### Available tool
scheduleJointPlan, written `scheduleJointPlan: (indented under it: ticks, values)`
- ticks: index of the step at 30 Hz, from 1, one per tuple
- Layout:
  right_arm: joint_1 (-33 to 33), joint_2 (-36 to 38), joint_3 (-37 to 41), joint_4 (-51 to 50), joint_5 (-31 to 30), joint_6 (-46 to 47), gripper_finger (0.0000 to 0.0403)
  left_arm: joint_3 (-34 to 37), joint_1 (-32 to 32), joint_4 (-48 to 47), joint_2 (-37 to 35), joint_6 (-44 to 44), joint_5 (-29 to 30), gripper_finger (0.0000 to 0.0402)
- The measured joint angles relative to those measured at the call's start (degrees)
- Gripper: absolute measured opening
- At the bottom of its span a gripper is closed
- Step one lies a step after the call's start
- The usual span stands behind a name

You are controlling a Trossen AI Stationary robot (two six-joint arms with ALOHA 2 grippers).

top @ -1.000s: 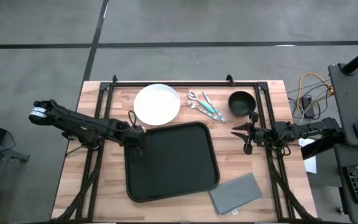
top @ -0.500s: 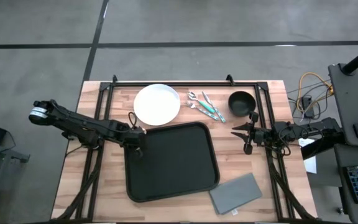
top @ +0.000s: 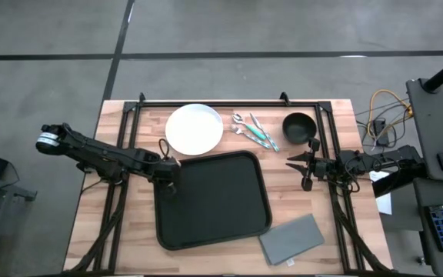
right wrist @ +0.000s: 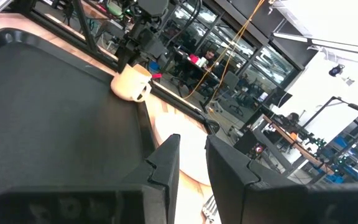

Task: Set up tray
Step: Put the orange mug on the top left of the black tray

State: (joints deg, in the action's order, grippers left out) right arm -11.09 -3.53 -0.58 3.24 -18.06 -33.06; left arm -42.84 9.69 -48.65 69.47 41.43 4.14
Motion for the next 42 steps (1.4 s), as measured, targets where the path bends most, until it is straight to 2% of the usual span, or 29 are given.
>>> scheduleJointPlan:
  ticks: [21, 35, 42]
  values:
    - [0.0, 0.0, 0.0, 0.0, 0.0, 0.0, 0.0068, -0.1, 0.0, 0.0, 0.0, -0.2, 0.7, 0.0081]
    - [0.0, 0.0, 0.0, 0.0, 0.0, 0.0, 0.0068, -0.1, 0.0, 0.0, 0.0, -0.5, 0.7, 0.0086]
    - [0.0, 0.0, 0.0, 0.0, 0.0, 0.0, 0.0068, -2.1, 0.0, -0.1, -0.1, -4.2, 0.7, 0.0086]
